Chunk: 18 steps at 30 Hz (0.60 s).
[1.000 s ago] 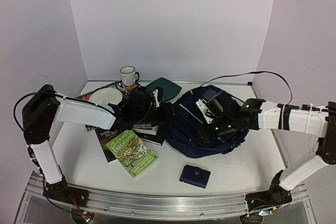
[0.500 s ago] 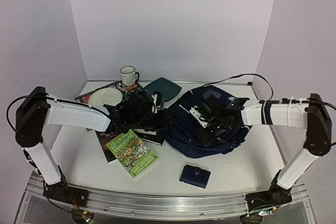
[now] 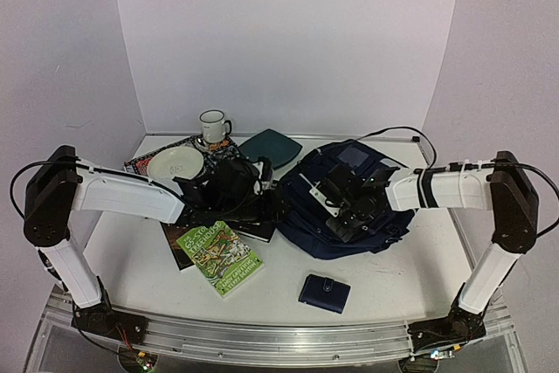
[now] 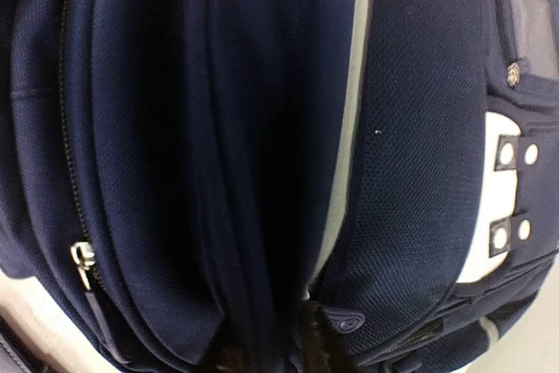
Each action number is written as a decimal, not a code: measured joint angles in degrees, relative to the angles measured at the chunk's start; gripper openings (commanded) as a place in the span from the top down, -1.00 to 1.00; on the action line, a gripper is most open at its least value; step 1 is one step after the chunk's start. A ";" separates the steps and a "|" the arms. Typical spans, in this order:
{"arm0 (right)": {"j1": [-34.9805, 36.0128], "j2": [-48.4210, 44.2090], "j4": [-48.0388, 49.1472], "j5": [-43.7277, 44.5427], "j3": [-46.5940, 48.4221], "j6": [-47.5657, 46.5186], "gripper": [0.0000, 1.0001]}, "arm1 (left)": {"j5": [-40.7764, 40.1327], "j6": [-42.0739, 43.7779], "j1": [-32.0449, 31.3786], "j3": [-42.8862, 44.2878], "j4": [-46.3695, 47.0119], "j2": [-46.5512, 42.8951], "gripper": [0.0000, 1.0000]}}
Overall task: Pack the student bag
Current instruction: Hold the second largest pocket of the student bag.
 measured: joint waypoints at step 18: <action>-0.63 -6.27 -3.09 -1.88 3.63 2.70 0.99 | -6.54 0.44 -9.50 8.91 -3.37 5.10 0.14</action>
